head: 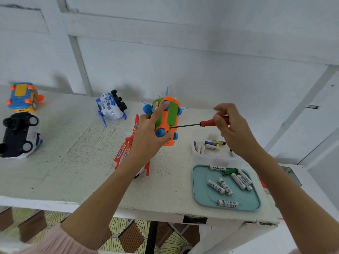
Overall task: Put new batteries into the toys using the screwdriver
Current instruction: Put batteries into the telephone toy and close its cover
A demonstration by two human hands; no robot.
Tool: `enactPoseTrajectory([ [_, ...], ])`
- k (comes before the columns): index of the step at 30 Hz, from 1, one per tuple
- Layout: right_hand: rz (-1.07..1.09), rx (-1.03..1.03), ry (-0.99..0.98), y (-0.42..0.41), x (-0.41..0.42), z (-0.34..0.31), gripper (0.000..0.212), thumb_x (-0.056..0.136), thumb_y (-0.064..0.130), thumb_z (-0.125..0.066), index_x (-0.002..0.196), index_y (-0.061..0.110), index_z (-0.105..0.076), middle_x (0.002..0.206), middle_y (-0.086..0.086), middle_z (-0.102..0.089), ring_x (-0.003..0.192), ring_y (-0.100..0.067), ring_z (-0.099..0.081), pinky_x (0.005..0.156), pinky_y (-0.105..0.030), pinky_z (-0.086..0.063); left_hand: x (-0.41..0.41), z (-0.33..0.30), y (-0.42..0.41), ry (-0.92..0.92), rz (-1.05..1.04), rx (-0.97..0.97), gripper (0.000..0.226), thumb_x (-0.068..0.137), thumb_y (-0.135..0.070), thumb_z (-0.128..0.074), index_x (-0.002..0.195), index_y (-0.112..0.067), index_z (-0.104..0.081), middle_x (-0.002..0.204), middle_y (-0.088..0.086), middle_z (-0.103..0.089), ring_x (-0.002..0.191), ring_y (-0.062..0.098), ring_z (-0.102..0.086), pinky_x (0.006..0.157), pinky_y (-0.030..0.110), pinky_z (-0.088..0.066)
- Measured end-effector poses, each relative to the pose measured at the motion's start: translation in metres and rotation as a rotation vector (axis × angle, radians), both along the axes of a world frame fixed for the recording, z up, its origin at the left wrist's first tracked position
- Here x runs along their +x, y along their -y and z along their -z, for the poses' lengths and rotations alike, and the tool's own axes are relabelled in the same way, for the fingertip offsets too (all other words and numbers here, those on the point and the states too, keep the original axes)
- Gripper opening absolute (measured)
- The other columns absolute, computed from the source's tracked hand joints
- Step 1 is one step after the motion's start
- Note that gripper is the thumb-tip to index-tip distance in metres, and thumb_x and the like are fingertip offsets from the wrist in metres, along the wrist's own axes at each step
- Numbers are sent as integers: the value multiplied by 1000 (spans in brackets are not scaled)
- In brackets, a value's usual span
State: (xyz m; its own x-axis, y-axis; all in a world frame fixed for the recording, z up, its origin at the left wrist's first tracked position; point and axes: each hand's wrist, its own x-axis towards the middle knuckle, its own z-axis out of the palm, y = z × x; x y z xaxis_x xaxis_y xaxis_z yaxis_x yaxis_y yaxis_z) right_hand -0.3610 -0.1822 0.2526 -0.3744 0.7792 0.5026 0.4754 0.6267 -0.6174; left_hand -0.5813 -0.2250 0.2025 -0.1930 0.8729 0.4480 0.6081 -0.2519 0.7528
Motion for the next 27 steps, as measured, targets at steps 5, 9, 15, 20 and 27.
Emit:
enactPoseTrajectory([
  [5, 63, 65, 40, -1, 2, 1, 5, 95, 21, -48, 92, 19, -43, 82, -10, -60, 74, -28, -56, 66, -30, -48, 3, -1, 2, 6, 18, -5, 75, 83, -21, -70, 134, -50, -24, 111, 7, -38, 99, 22, -49, 85, 32, -47],
  [9, 12, 10, -8, 1, 3, 1, 15, 91, 13, -54, 96, 15, -40, 89, -5, -53, 79, -19, -52, 64, -16, -42, 5, -2, 4, 15, 16, -2, 75, 83, -20, -70, 135, -49, -25, 111, 7, -38, 99, 22, -50, 86, 32, -48],
  [15, 50, -11, 18, 2, 4, 3, 16, 90, 17, -56, 99, 13, -43, 87, -1, -51, 73, -7, -48, 62, -11, -39, 4, -2, 4, 22, 11, 19, 74, 83, -21, -70, 132, -51, -24, 112, 8, -38, 100, 23, -50, 86, 32, -47],
  [20, 61, -6, 35, 4, 5, 3, 14, 90, 9, -55, 94, 14, -43, 87, -9, -54, 74, -20, -50, 60, -19, -39, 4, -1, 3, 12, 7, 24, 73, 84, -22, -70, 131, -52, -22, 111, 7, -39, 98, 22, -49, 83, 29, -44],
  [27, 46, 9, -6, 4, 6, 6, 15, 91, 10, -54, 96, 14, -41, 90, -6, -50, 72, -11, -47, 60, -12, -38, 6, -2, 6, 13, 14, 33, 74, 83, -21, -70, 130, -54, -23, 109, 5, -38, 97, 22, -50, 83, 32, -49],
])
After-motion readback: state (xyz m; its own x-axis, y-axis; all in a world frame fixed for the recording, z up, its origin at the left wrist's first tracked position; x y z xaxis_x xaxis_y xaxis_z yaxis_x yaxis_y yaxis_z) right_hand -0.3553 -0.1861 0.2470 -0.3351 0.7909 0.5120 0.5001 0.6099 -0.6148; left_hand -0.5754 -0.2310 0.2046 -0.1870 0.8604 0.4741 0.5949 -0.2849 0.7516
